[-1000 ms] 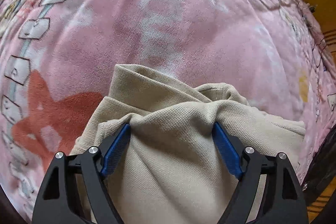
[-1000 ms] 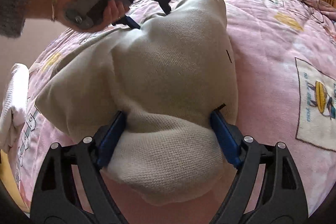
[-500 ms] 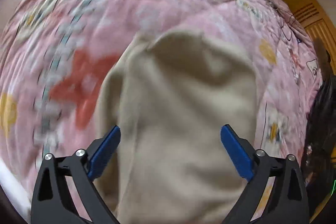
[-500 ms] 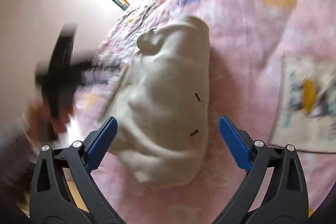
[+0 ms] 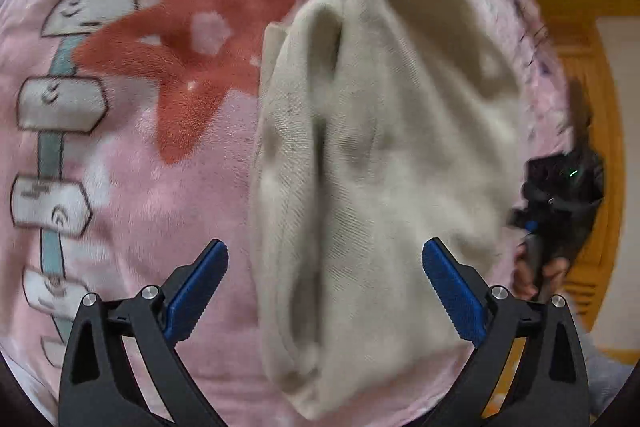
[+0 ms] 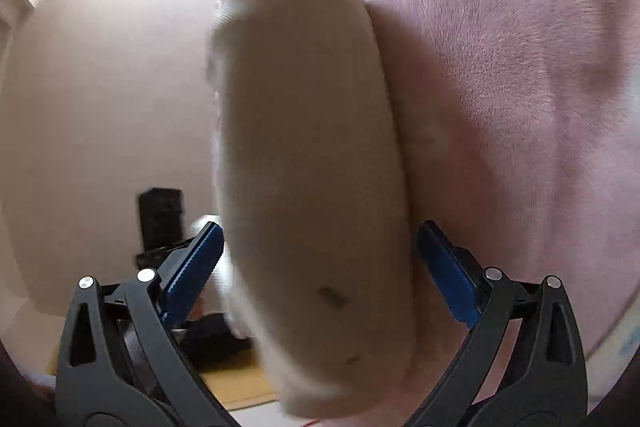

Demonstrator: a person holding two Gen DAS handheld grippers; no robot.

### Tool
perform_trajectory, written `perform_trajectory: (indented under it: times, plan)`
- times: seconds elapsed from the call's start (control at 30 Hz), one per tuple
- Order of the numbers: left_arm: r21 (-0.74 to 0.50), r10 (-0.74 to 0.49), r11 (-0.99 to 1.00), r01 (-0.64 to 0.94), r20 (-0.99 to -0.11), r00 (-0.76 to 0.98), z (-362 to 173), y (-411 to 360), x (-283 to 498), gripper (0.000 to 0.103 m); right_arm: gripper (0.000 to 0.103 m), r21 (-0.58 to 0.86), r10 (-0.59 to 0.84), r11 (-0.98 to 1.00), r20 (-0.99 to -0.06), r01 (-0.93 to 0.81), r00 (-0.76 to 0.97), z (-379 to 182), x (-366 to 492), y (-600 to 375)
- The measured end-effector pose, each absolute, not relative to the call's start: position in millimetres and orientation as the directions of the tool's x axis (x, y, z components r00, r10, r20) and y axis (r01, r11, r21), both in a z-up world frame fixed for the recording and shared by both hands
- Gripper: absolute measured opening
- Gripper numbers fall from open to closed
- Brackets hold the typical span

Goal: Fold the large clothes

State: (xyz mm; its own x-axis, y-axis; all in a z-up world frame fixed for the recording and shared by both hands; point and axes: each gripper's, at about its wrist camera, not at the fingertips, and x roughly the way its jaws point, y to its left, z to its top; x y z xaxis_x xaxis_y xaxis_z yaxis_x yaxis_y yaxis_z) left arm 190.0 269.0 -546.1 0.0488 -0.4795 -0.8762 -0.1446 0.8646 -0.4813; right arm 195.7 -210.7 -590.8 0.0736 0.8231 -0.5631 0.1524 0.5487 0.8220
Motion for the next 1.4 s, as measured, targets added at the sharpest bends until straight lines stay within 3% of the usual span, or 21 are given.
perform_trajectory:
  times: [0.17,0.3,0.43,0.67,0.93,1.0,1.07,1.27,1.4]
  plan:
    - [-0.456,-0.468,0.872,-0.176,-0.883,-0.028,-585.2,261.6,200.5,0.095,0.097,0.836,0.830,0.545,-0.548,0.061,0.106,-590.6,201.9,-197.3]
    - [-0.556,-0.562,0.813,-0.176,-0.827,0.019,-584.8,252.3,204.3,0.095,0.098,0.883,0.880,0.463,-0.469,0.082,0.081,-601.4,205.0,-191.4]
    - [-0.502,-0.501,0.849,-0.167,-0.864,0.046,-598.8,232.7,198.1,0.097,0.098,0.883,0.880,0.463,-0.469,0.080,0.076,-611.6,203.7,-178.1]
    - [-0.599,-0.599,0.797,-0.078,-0.800,0.021,-577.2,223.2,197.8,0.095,0.098,0.902,0.911,0.408,-0.412,0.137,-0.002,-611.5,203.8,-170.1]
    - [-0.561,-0.570,0.816,-0.137,-0.820,-0.040,-616.8,205.7,212.4,0.096,0.098,0.842,0.841,0.527,-0.536,0.115,0.070,-626.1,206.3,-130.8]
    - [-0.554,-0.561,0.821,-0.140,-0.828,-0.014,-611.5,206.9,207.6,0.089,0.098,0.817,0.817,0.564,-0.573,0.121,0.060,-624.1,208.5,-121.3]
    - [-0.558,-0.562,0.819,-0.137,-0.827,0.008,-602.4,208.5,199.2,0.072,0.098,0.823,0.824,0.554,-0.563,0.124,0.058,-625.0,207.1,-120.0]
    - [-0.515,-0.511,0.856,-0.034,-0.855,0.087,-564.4,182.9,176.9,0.041,0.094,0.850,0.849,0.514,-0.523,0.117,0.073,-608.7,199.7,-106.5]
    - [-0.550,-0.547,0.835,0.015,-0.827,0.125,-539.8,172.4,165.5,0.038,0.093,0.893,0.893,0.434,-0.444,0.121,0.076,-598.5,195.0,-106.5]
